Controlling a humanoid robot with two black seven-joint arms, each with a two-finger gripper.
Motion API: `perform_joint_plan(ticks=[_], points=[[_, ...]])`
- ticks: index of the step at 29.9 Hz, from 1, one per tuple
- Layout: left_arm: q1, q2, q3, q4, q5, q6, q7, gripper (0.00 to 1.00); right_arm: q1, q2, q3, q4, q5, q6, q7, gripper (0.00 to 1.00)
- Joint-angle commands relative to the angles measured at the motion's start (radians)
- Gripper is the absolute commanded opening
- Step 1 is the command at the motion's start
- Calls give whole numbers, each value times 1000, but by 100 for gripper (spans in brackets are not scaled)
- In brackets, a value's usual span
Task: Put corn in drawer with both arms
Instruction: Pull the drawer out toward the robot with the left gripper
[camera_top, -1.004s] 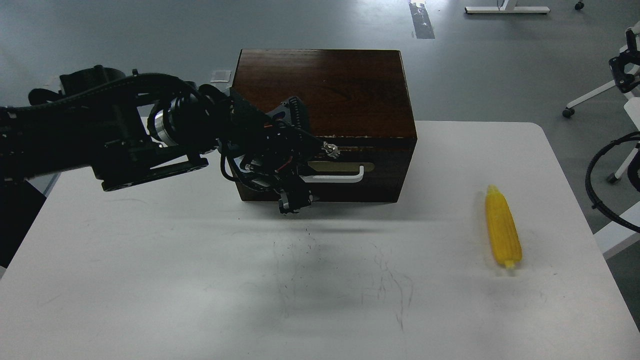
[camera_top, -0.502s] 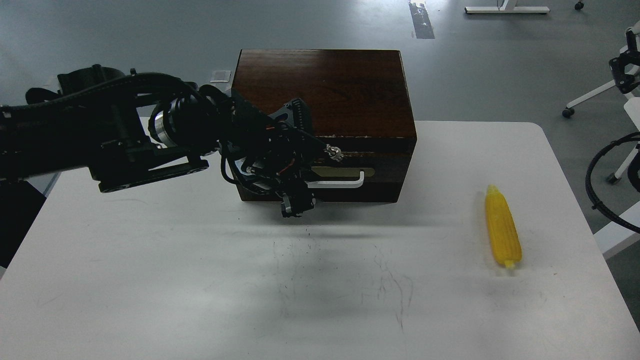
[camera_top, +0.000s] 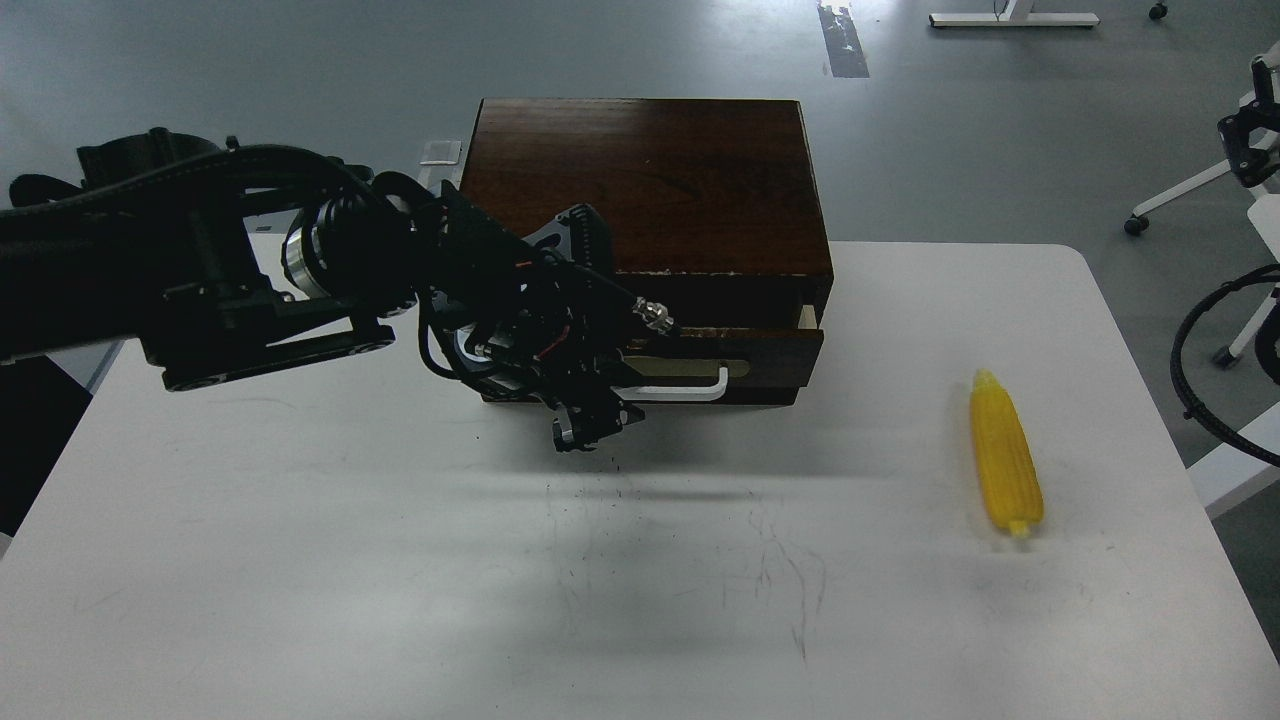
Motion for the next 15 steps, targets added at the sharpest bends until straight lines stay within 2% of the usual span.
perform_joint_plan(ticks=[1, 15], points=[[1, 2, 2, -11, 0, 0, 1, 35, 0, 0, 0, 0, 0, 0, 0, 100], [1, 31, 2, -85, 2, 0, 1, 35, 0, 0, 0, -4, -21, 0, 1, 100]])
